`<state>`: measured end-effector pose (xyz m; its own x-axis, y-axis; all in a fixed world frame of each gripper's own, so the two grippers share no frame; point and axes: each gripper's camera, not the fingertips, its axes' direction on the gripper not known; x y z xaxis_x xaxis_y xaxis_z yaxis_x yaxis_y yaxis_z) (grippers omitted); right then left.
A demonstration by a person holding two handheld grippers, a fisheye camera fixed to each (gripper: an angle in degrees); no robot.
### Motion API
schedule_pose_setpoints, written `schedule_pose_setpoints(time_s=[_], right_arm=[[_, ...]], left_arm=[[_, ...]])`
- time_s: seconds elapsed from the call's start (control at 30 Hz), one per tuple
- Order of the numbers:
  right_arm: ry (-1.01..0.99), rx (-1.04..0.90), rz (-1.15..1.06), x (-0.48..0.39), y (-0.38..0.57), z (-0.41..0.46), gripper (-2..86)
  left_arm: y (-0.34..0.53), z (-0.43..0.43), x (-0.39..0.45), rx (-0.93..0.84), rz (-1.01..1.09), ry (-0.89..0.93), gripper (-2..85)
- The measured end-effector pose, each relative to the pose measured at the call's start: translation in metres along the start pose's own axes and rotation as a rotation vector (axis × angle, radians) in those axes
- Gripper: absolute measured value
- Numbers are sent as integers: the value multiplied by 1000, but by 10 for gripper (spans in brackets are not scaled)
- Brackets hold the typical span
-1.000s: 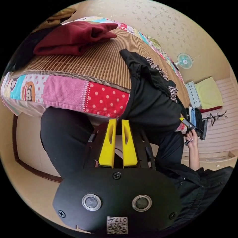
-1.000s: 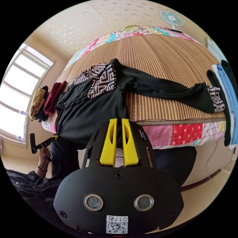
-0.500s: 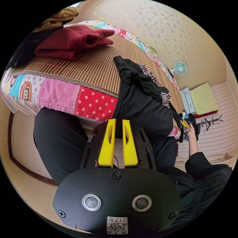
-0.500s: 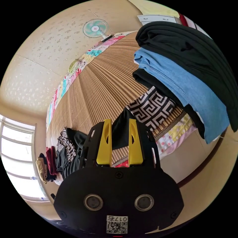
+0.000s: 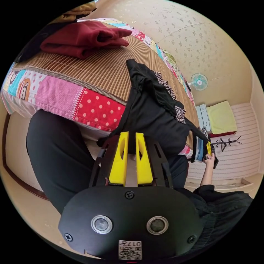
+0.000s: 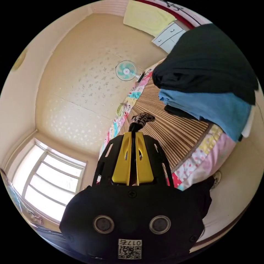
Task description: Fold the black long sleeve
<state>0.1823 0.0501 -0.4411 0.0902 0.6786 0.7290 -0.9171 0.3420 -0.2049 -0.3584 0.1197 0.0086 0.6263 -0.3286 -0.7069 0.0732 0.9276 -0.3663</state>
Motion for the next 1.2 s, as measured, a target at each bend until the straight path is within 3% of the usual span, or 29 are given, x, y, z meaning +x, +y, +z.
schedule_pose_setpoints(time_s=[0.2,0.5,0.67,0.8,0.9,1.0,1.2], right_arm=[[136,-79,283,112,41,-41,44],[166,30,188,91,-62,-55,81],[230,-59,153,77,-109,-28,45],[229,160,-49,31,-111,-80,26],[260,218,93,61,-91,-111,27],[275,151,240,128,-67,-113,37],[-1,140,425,231,-44,-130,96]], left_arm=[[-13,5,5,-34,-2,39,52],[-22,-6,23,-9,29,47,51],[-18,-7,22,-6,12,61,51],[-15,-12,18,-4,5,64,51],[-14,-13,16,0,6,50,50],[-13,-8,11,-10,-21,77,50],[-16,-11,19,-9,6,86,49]])
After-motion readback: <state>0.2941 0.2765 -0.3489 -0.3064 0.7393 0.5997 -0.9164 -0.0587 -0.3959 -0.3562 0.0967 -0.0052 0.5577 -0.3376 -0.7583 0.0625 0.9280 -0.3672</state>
